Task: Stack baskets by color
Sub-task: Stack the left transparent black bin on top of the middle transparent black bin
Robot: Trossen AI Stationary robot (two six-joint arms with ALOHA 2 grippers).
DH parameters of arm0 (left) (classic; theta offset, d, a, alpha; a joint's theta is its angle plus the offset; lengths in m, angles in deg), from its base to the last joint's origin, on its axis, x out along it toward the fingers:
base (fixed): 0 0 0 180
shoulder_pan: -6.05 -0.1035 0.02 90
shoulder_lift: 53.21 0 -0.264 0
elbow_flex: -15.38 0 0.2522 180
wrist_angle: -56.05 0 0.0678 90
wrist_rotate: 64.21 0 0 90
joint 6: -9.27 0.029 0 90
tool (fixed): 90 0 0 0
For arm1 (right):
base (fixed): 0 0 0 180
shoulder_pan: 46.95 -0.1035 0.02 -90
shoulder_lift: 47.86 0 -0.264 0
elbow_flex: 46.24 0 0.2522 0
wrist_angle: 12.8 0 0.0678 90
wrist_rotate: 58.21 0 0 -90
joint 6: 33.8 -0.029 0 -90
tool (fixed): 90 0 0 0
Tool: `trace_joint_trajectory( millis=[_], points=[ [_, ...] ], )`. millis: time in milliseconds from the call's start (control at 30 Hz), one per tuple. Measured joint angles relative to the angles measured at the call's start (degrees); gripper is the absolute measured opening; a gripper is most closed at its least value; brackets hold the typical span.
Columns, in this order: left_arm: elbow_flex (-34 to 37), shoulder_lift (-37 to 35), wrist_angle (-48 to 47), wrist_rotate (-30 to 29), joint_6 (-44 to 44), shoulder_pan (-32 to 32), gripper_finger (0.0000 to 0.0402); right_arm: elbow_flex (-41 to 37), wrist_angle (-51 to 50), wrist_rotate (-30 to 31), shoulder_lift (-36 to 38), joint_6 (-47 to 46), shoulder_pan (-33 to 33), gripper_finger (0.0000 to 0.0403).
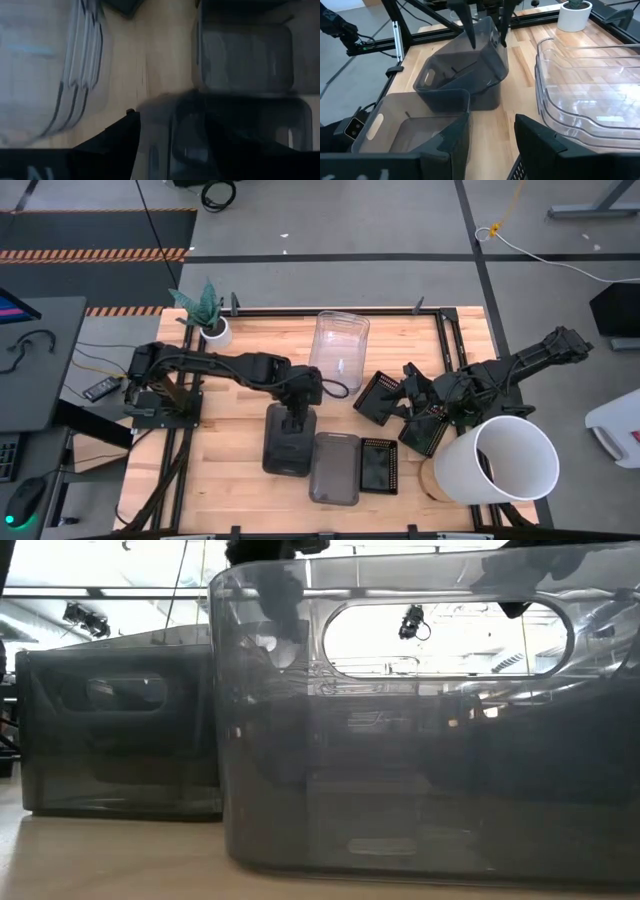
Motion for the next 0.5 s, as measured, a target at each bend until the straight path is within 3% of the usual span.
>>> trace_joint_trajectory(
  millis=[133, 300, 500],
  points=[
    [0.0, 0.0, -5.8, 0.0, 0.1, 0.5, 0.0216, 0.0, -0.3, -0.1, 0.0, 0.0, 0.0, 0.0161],
    [0.0, 0.0, -5.3, -3.1, -0.4, 0.8, 0.0195, 0.0, -0.3, -1.0, 0.0, -0.9, 0.0, 0.0161],
    [0.0, 3.5, -10.9, -5.9, -3.3, 1.2, 0.0141, 0.0, -0.2, -2.7, 0.0, -1.0, -0.1, 0.0161]
  ],
)
